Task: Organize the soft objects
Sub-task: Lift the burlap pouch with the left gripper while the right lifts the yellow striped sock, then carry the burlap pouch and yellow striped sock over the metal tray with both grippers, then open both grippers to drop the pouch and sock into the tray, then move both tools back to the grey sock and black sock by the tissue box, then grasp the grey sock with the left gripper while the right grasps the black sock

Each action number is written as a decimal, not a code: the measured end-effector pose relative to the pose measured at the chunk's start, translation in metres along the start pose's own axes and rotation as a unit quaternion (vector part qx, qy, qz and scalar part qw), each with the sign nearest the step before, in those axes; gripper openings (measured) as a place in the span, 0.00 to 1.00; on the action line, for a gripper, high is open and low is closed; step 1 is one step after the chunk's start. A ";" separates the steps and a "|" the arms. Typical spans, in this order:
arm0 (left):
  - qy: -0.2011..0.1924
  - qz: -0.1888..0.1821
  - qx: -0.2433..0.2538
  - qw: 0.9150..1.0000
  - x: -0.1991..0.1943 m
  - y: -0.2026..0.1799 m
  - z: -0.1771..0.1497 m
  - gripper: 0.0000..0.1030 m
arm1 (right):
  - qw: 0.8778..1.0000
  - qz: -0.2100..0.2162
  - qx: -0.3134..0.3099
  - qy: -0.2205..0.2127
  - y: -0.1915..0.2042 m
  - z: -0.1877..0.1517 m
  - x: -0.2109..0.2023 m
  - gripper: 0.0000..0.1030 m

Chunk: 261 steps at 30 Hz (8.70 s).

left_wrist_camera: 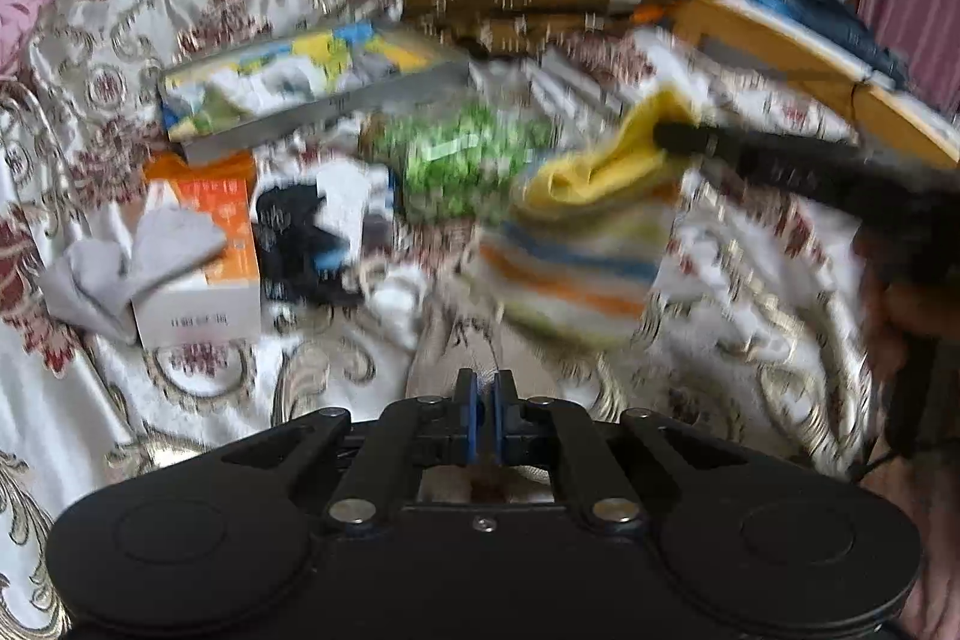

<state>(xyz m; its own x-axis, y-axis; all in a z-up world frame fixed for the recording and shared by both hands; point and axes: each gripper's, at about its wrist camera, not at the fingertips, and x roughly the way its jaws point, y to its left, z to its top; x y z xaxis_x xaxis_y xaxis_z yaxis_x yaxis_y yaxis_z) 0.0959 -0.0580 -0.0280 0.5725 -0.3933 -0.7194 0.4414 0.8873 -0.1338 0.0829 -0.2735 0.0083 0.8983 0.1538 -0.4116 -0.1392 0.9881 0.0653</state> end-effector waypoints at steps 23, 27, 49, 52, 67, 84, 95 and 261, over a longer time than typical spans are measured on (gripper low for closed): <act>0.000 -0.013 -0.039 0.999 0.007 0.015 0.011 0.04 | 1.000 0.020 -0.020 -0.008 0.012 0.010 -0.007 0.10; -0.030 -0.021 -0.041 0.998 -0.012 0.019 0.029 0.04 | 0.999 0.026 -0.024 -0.015 0.016 0.022 -0.013 0.10; -0.177 0.045 -0.049 0.982 -0.028 0.129 0.201 0.05 | 0.993 0.055 -0.078 -0.063 0.045 0.205 0.084 0.10; -0.182 0.057 -0.051 0.980 -0.004 0.153 0.221 0.05 | 0.993 0.055 -0.087 -0.060 0.054 0.216 0.123 0.10; -0.105 0.093 -0.080 0.987 0.169 0.258 0.272 0.05 | 0.995 0.039 -0.088 0.008 0.075 0.221 0.353 0.10; -0.062 0.113 -0.076 0.989 0.199 0.266 0.263 0.21 | 0.992 0.049 -0.069 0.095 0.076 0.185 0.405 0.18; -0.095 0.160 -0.072 0.980 0.145 0.231 0.259 0.64 | 0.996 0.026 -0.038 0.078 0.046 0.186 0.357 0.73; -0.050 0.154 -0.137 0.977 0.009 0.153 0.035 0.30 | 0.985 0.130 -0.097 0.060 0.135 -0.024 0.161 0.35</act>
<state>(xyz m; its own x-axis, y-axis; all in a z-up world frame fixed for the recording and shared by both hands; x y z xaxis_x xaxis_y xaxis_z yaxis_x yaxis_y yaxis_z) 0.1928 0.0655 -0.0312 0.7196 -0.1061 -0.6863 0.0432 0.9932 -0.1082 0.1990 -0.1153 -0.0715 0.7679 0.3896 -0.5084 -0.4456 0.8952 0.0131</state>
